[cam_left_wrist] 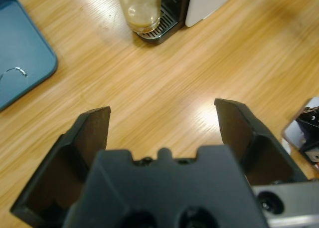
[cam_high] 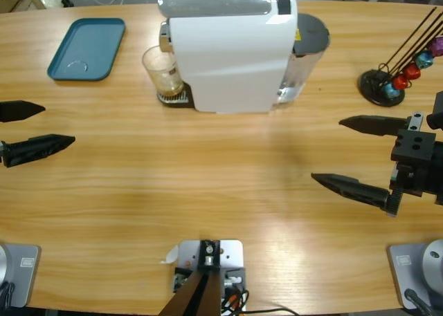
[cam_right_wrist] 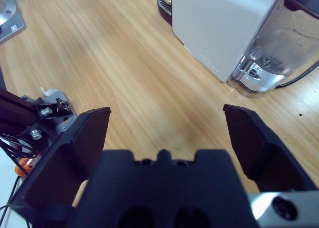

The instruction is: Pour coffee

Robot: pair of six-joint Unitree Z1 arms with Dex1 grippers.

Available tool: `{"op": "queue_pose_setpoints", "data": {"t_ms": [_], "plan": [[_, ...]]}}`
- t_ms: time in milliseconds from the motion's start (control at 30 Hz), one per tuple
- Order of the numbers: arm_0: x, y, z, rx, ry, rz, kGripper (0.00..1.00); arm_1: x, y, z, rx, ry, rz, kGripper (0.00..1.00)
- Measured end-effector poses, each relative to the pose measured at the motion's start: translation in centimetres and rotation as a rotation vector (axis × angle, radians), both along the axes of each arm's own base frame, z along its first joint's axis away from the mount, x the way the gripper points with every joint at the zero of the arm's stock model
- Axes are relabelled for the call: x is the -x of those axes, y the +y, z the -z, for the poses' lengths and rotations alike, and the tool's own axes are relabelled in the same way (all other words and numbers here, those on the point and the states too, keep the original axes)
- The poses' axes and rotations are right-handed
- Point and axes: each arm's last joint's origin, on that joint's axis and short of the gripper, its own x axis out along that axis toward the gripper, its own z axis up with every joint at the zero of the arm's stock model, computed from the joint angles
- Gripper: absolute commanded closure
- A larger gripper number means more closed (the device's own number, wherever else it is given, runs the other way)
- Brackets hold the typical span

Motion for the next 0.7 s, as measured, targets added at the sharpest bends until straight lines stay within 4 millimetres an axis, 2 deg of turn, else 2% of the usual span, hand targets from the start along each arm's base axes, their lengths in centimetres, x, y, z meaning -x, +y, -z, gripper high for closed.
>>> {"op": "queue_pose_setpoints", "data": {"t_ms": [200, 700], "plan": [[0.44, 0.01, -0.26, 0.042, 0.009, 0.041, 0.193, 0.00, 0.00, 0.00, 0.000, 0.000, 0.000, 0.000], [0.68, 0.01, -0.39, 0.064, 0.015, 0.064, 0.170, 0.01, 0.01, 0.00, 0.000, 0.000, -0.003, 0.000]]}}
